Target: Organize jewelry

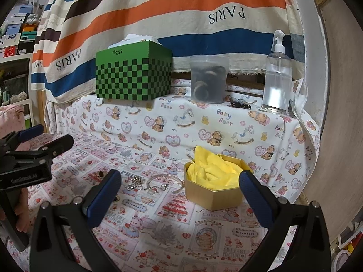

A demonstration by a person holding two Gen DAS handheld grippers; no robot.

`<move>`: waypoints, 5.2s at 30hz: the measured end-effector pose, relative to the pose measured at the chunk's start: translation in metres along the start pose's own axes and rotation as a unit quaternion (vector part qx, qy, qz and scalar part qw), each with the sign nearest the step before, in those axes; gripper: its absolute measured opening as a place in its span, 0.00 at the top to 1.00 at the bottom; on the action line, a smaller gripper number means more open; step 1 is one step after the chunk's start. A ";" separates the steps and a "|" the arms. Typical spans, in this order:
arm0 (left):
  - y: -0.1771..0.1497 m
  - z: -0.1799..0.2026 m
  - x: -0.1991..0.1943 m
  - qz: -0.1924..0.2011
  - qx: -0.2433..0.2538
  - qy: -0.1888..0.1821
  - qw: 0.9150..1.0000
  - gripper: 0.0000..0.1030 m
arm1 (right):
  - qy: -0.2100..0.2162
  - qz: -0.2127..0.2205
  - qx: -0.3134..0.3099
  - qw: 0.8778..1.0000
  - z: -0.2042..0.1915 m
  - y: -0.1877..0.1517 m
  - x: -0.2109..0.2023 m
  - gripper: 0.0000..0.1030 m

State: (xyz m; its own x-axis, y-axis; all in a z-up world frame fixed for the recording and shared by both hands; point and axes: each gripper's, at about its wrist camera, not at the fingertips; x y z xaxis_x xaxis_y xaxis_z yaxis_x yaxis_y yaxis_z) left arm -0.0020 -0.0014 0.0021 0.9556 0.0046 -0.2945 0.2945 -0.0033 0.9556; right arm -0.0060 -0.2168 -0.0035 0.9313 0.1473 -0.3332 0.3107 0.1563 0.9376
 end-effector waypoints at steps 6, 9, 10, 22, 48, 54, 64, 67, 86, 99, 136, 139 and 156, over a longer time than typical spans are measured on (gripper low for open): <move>0.001 0.002 0.001 0.001 0.002 0.000 1.000 0.00 | 0.002 0.000 0.002 1.000 0.001 0.000 0.000 0.00; 0.000 0.004 0.000 0.004 0.006 0.000 1.000 0.00 | 0.003 0.001 0.003 1.000 0.000 0.000 -0.001 0.00; 0.000 0.005 0.000 0.005 0.007 0.000 1.000 0.00 | 0.002 0.000 0.003 1.000 0.000 0.000 -0.001 0.00; 0.000 0.003 -0.005 0.010 0.003 -0.001 1.000 0.00 | 0.014 0.002 0.013 1.000 0.002 -0.001 -0.004 0.00; -0.001 -0.002 -0.001 0.004 -0.003 0.001 1.000 0.00 | 0.011 0.013 -0.008 1.000 -0.005 -0.001 -0.009 0.00; -0.001 -0.002 -0.001 0.004 -0.004 -0.002 1.000 0.00 | 0.010 0.010 0.001 1.000 -0.002 -0.001 -0.008 0.00; -0.002 0.000 -0.003 0.007 -0.001 -0.004 1.000 0.00 | 0.005 0.008 0.006 1.000 0.000 -0.001 -0.007 0.00; -0.002 -0.001 -0.003 0.006 -0.002 -0.002 1.000 0.00 | 0.006 0.008 0.007 1.000 0.000 -0.001 -0.007 0.00; -0.001 -0.002 -0.001 0.001 0.000 0.005 1.000 0.00 | -0.002 0.004 0.011 1.000 0.001 -0.001 -0.006 0.00; -0.002 0.002 0.000 0.004 0.001 0.003 1.000 0.00 | -0.010 0.007 0.002 1.000 -0.002 -0.001 -0.007 0.00; -0.021 -0.008 0.071 -0.272 -0.053 -0.146 0.950 0.51 | -0.014 -0.055 0.079 0.995 0.027 -0.007 0.014 0.00; -0.027 -0.009 0.079 -0.303 -0.064 -0.153 0.938 0.62 | -0.018 -0.056 0.077 0.995 0.026 -0.007 0.014 0.00; -0.031 -0.006 0.079 -0.340 -0.106 -0.219 0.909 0.65 | -0.019 -0.056 0.078 0.995 0.026 -0.007 0.015 0.00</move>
State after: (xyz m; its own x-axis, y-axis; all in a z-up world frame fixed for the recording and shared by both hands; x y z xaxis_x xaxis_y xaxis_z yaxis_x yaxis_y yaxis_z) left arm 0.0646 0.0048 -0.0505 0.4773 -0.4645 -0.7459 0.8540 0.0452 0.5183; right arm 0.0106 -0.2413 -0.0122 0.8945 0.1001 -0.4357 0.4363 0.0166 0.8996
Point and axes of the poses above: each gripper's, at about its wrist camera, not at the fingertips, and x roughly the way its jaws point, z to its right, y to its top
